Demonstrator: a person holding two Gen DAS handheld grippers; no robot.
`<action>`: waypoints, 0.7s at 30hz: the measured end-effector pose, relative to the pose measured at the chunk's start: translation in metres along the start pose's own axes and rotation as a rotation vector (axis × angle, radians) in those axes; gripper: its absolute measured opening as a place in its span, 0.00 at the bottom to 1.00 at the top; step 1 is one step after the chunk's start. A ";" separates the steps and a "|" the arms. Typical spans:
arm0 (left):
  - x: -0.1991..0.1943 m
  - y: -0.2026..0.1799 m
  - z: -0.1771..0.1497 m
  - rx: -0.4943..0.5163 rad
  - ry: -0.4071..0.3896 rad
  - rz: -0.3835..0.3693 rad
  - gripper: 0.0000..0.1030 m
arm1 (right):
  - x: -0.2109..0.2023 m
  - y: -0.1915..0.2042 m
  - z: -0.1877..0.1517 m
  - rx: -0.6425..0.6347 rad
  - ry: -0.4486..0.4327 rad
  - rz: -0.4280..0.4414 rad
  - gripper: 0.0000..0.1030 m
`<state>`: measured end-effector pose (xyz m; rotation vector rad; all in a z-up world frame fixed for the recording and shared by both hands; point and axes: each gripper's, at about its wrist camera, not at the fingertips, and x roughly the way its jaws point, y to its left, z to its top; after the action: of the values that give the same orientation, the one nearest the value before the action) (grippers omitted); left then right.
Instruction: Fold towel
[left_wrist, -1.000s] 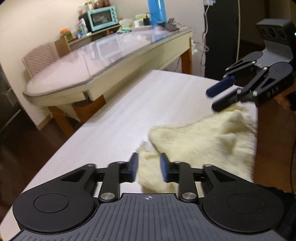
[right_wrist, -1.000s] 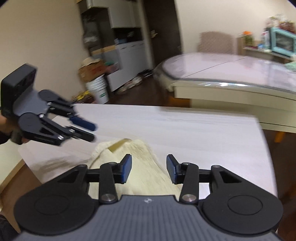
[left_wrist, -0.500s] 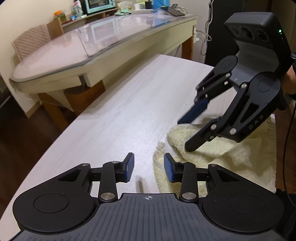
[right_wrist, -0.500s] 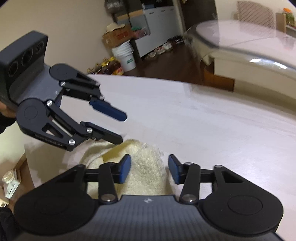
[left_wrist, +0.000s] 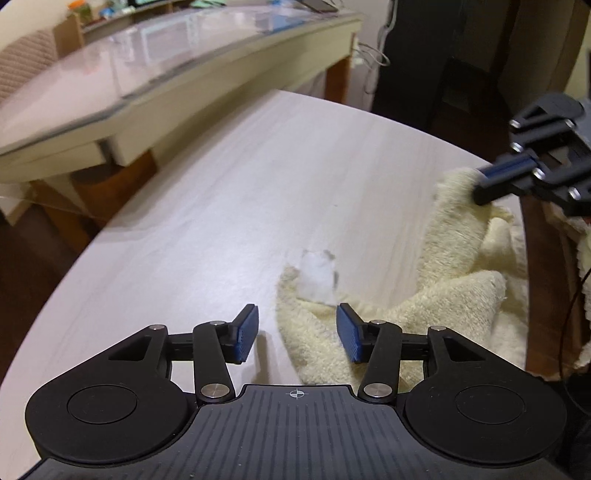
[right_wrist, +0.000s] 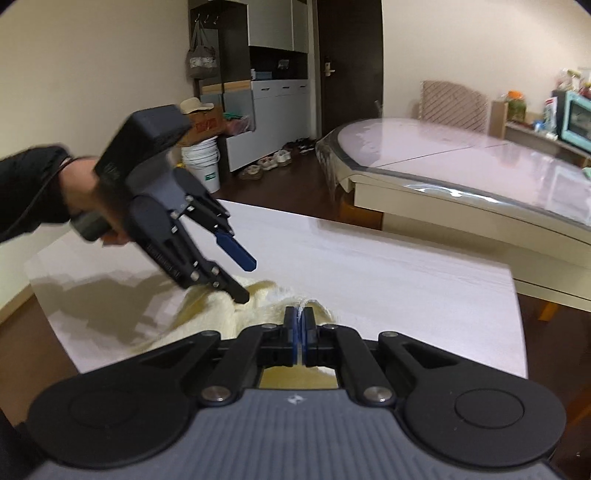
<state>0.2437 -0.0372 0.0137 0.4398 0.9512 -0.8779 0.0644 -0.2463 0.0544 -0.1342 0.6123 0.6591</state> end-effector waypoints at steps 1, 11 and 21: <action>0.005 -0.002 0.003 0.014 0.029 -0.009 0.45 | -0.003 0.004 -0.005 0.005 -0.002 0.004 0.02; -0.011 -0.020 -0.004 0.084 0.005 0.123 0.06 | -0.025 0.008 -0.016 0.080 -0.048 0.006 0.02; -0.086 -0.013 -0.059 -0.115 -0.196 0.491 0.06 | 0.006 -0.014 0.008 0.055 -0.125 -0.075 0.02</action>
<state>0.1785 0.0334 0.0553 0.4534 0.6669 -0.4083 0.0806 -0.2516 0.0570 -0.0637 0.5027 0.5730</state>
